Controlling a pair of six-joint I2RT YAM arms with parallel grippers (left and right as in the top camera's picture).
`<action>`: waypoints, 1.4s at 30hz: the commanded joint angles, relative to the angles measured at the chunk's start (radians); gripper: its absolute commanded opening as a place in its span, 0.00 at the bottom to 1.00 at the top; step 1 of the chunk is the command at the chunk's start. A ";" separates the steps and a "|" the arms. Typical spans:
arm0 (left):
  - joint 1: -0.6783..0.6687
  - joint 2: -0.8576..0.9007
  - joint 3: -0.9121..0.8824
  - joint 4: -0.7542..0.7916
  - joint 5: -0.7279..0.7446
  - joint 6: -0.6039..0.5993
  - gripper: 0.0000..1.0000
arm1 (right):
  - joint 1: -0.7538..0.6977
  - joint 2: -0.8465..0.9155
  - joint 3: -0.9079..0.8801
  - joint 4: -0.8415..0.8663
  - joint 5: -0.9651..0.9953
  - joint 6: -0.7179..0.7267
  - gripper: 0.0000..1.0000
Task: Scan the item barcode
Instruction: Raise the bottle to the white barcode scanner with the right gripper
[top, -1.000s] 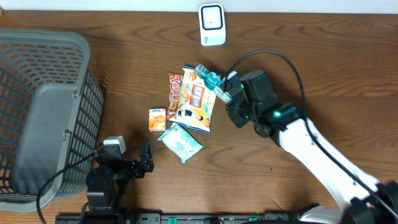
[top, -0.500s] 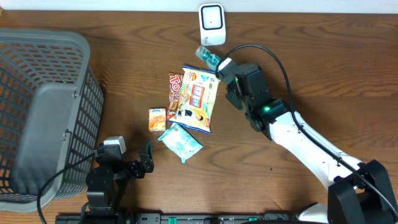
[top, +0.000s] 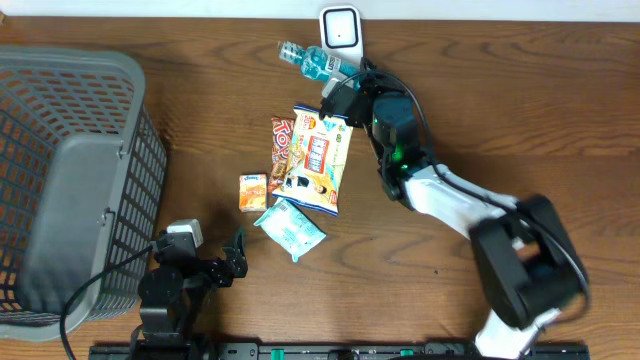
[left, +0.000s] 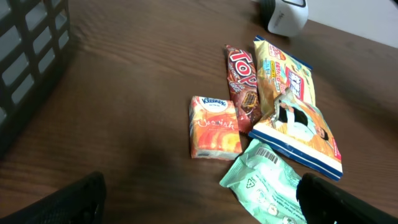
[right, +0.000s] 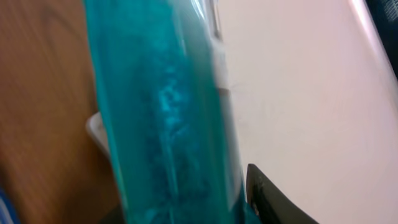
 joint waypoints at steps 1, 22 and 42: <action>-0.004 0.000 -0.014 -0.019 0.009 -0.010 0.98 | -0.018 0.084 0.039 0.163 0.015 -0.063 0.01; -0.004 0.000 -0.014 -0.019 0.009 -0.010 0.98 | -0.119 0.642 0.803 0.036 0.036 -0.238 0.02; -0.004 0.000 -0.014 -0.019 0.009 -0.010 0.98 | -0.141 0.681 0.893 0.054 0.093 -0.427 0.06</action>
